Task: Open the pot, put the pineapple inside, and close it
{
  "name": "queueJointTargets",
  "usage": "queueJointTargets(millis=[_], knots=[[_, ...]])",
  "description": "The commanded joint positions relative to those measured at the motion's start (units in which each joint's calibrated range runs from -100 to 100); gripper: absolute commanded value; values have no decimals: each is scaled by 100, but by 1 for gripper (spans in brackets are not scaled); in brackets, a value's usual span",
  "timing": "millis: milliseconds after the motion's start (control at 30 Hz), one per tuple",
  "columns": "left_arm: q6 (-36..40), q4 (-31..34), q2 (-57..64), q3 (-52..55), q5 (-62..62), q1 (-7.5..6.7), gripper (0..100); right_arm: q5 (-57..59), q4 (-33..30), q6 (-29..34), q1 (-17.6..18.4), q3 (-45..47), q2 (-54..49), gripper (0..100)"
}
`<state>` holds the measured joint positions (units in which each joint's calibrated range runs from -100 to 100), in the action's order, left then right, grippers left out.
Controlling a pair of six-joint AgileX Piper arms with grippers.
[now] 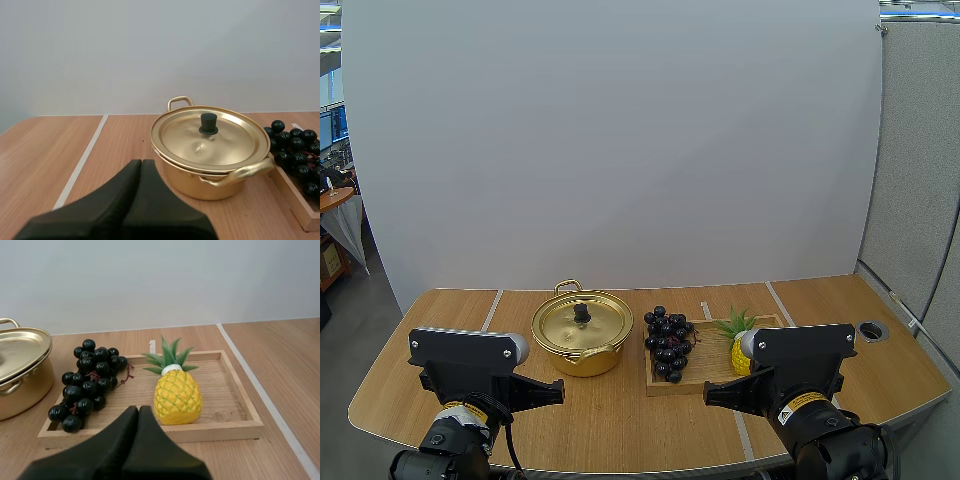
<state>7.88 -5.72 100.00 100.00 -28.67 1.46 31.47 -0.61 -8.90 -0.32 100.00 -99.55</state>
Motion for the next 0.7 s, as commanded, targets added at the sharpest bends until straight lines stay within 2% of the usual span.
queueJointTargets(millis=[0,667], knots=[[60,38,0,0,124,7,0,-14,-18,-41,-12,0,-45,0],[60,38,0,0,-103,7,0,-14,-18,-41,-12,0,-45,0]])
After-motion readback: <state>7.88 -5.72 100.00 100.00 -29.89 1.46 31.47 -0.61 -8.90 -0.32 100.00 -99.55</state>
